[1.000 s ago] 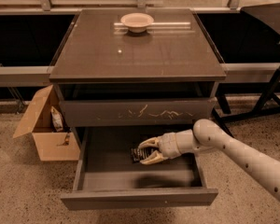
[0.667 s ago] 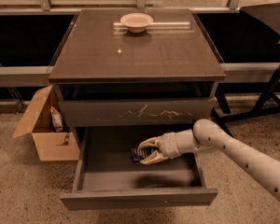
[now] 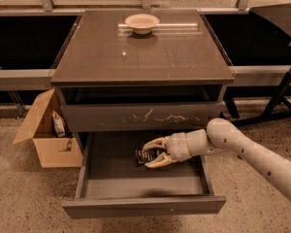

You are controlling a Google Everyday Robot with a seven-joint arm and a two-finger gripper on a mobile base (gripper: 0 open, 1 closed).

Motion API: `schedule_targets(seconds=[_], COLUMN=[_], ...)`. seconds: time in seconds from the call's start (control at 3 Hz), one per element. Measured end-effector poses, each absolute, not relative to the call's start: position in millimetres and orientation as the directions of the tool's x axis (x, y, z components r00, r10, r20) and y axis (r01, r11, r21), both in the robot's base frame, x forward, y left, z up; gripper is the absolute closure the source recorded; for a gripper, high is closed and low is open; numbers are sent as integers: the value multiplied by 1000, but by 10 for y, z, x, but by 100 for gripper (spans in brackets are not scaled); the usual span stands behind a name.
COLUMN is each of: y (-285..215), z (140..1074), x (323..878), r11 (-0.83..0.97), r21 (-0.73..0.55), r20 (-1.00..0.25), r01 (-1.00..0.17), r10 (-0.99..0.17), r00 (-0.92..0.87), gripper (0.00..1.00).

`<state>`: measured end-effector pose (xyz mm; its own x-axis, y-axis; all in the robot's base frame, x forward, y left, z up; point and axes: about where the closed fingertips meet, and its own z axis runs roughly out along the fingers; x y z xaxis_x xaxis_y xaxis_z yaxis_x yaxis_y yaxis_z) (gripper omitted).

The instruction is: Pick rxbar chocolate from middle drawer and place on counter

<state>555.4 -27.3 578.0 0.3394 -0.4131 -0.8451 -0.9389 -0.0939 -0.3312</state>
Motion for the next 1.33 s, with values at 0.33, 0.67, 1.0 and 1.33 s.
schedule_targets(seconds=[0.33,0.67,1.0,1.33], y=[-249,-224,-224,-235], z=[6372,6987,6989,7111], x=[5368,5262,5262,5298], r11=[-108,-127,-126,-111], r21=[-393,-461,-461,-489], r20=[-820,-772,-772,-769], r01=[-913,-878,-878,-865], r10=[-409,-431,-431,-414], r00=[401,467,468,487], gripper=[100,100,100,100])
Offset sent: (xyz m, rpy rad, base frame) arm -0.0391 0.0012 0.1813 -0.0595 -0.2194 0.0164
